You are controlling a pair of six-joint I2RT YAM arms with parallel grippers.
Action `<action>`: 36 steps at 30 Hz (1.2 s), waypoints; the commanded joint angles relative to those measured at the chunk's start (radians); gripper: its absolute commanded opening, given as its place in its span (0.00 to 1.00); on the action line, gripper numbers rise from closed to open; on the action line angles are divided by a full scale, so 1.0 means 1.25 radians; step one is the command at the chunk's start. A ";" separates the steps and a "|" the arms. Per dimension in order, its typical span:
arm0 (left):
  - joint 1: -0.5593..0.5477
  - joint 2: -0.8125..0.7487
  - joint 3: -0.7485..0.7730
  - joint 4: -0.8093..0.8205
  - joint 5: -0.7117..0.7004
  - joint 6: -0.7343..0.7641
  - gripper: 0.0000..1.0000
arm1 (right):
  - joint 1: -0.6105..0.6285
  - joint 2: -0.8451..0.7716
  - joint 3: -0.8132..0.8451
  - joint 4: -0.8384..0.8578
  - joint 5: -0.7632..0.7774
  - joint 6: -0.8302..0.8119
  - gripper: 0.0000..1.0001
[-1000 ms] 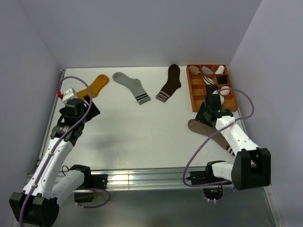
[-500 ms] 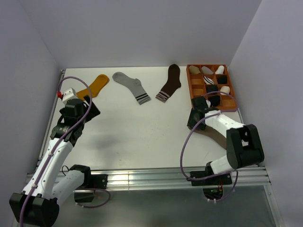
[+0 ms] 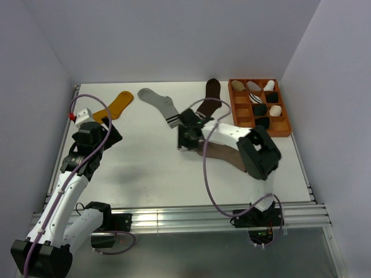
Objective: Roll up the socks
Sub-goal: Move the sock to the center of the board.
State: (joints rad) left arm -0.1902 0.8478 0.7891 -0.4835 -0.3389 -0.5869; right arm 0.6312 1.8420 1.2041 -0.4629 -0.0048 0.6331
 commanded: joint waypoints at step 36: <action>0.007 -0.024 -0.007 0.020 -0.011 0.012 0.99 | -0.046 0.031 -0.062 0.026 0.076 -0.056 0.52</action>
State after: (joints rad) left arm -0.1848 0.8257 0.7841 -0.4835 -0.3527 -0.5869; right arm 0.5068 1.7664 1.0554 -0.4702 0.1864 0.5186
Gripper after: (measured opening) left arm 0.986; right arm 0.521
